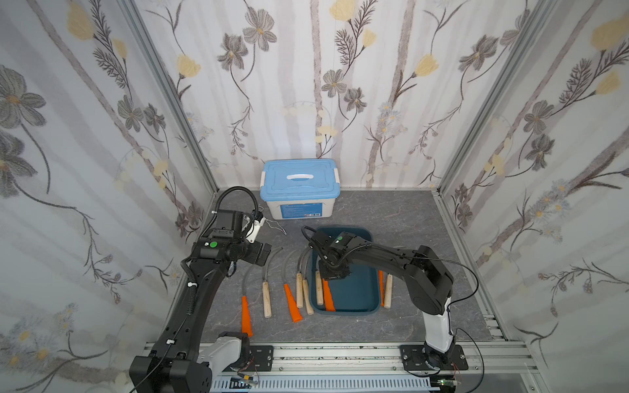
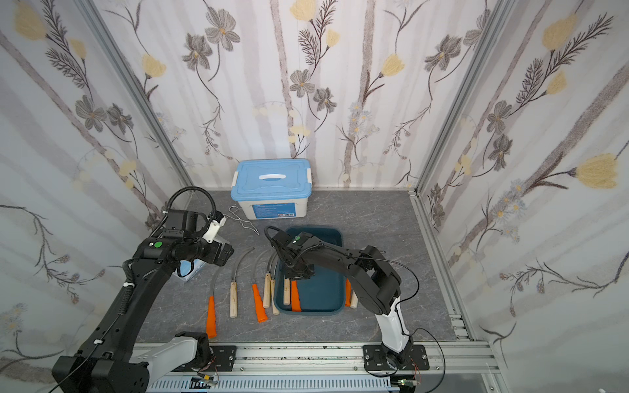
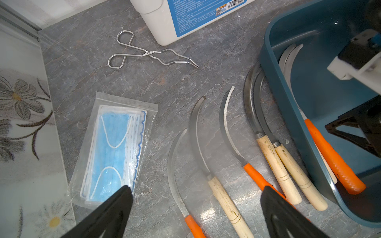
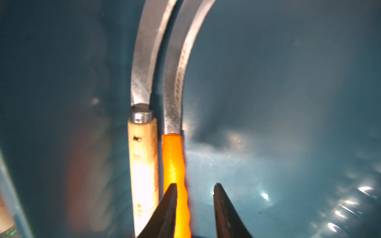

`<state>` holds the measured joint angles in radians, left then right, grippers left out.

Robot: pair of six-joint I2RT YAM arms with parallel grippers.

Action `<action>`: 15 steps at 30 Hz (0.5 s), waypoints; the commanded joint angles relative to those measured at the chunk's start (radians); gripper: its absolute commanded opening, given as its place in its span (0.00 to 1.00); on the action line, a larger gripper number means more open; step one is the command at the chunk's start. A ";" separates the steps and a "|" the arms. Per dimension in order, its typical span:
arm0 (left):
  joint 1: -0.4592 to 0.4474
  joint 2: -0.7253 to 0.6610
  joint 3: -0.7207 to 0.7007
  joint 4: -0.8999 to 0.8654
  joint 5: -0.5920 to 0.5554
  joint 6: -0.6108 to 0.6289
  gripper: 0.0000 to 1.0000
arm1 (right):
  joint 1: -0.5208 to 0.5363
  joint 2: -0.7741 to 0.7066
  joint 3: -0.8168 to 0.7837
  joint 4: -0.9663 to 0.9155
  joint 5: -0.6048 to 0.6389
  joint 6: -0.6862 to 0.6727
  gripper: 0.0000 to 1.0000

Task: Put small sickles into storage boxes
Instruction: Place the sickle in the storage box.

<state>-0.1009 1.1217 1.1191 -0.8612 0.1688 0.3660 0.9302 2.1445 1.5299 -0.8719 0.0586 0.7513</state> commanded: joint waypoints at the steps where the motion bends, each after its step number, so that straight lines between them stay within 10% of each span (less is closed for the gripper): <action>1: 0.001 0.005 0.008 0.030 0.009 0.006 1.00 | -0.014 -0.043 0.006 -0.022 0.064 -0.005 0.33; 15: 0.001 0.038 0.036 0.019 0.024 0.024 1.00 | -0.173 -0.481 -0.168 -0.067 0.236 0.129 0.41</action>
<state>-0.1009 1.1530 1.1435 -0.8558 0.1841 0.3740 0.7940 1.7351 1.4170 -0.9241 0.2211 0.8200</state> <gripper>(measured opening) 0.997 0.400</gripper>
